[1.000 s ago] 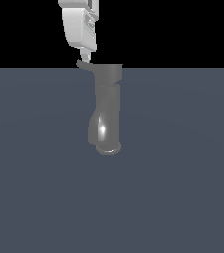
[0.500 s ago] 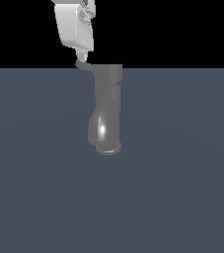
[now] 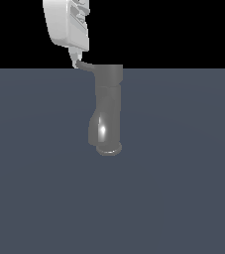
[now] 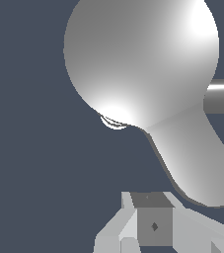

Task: Turn on the faucet by rotating a designated handle.

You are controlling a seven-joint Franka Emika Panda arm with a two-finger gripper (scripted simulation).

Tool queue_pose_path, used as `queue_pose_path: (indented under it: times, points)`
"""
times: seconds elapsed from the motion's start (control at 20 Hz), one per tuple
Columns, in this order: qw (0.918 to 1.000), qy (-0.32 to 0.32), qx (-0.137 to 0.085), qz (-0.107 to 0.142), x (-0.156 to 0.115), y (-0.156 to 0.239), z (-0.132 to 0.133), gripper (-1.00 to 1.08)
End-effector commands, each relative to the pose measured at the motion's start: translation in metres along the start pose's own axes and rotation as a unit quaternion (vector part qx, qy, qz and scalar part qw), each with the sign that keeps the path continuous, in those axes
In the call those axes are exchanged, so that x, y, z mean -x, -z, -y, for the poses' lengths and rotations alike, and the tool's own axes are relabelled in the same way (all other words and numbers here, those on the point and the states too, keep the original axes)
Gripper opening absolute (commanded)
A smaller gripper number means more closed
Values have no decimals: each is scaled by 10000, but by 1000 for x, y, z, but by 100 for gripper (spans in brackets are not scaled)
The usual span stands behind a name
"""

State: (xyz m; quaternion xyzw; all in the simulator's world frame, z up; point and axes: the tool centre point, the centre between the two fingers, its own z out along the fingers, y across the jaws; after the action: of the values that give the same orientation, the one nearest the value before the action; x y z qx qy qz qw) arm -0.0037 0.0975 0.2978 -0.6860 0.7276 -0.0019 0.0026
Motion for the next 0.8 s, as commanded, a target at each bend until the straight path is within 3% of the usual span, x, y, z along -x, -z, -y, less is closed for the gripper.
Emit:
queue_pose_path:
  times: [0.0,0.75]
  points:
    - [10000,-5,-1,-12,-2,0,-3,-100]
    - [10000,-11,19,-8,-23,0,-43,-100]
